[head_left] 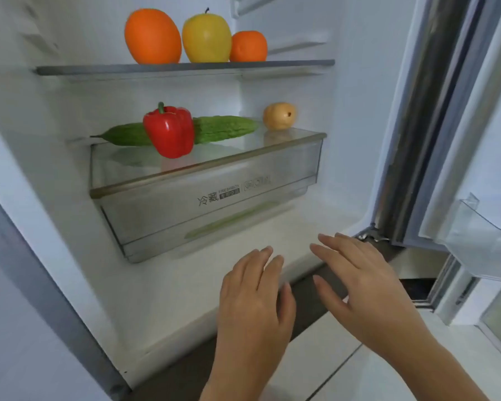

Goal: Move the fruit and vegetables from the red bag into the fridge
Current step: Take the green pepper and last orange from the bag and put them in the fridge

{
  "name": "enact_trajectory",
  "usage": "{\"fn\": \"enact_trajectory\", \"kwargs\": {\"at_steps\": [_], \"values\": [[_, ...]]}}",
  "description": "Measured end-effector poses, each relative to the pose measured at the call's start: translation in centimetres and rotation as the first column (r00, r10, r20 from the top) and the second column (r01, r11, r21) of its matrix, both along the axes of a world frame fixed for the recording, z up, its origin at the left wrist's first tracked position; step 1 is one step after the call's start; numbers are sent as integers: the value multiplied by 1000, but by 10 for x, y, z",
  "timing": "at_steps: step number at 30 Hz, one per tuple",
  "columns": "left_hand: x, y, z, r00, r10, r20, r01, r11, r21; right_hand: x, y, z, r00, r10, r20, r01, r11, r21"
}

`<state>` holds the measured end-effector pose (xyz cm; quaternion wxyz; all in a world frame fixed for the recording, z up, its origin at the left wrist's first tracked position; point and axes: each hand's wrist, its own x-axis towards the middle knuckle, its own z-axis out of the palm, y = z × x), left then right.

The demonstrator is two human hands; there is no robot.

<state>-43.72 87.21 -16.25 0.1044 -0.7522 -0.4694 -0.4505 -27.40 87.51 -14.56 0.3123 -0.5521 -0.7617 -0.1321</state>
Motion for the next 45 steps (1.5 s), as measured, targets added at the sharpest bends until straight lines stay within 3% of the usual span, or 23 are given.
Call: {"fn": "enact_trajectory", "kwargs": {"at_steps": [6, 11, 23, 32, 45], "values": [[64, -27, -6, 977, -212, 11, 212, 977, -32, 55, -72, -10, 978, -207, 2, 207, 978, -29], [131, -65, -6, 905, -424, -30, 422, 905, -53, 109, -146, -17, 898, -440, -24, 440, 898, -2], [273, -227, -1, 573, -819, -29, 814, 573, -94, 202, -359, -14, 608, -788, -96, 793, 609, 16], [331, -349, 13, 329, -942, -60, 939, 334, -86, 221, -501, -8, 377, -918, -126, 926, 376, 32], [395, -551, 1, -74, -994, -82, 992, -65, -109, 209, -710, -18, -47, -986, -161, 999, -49, 7]]}}
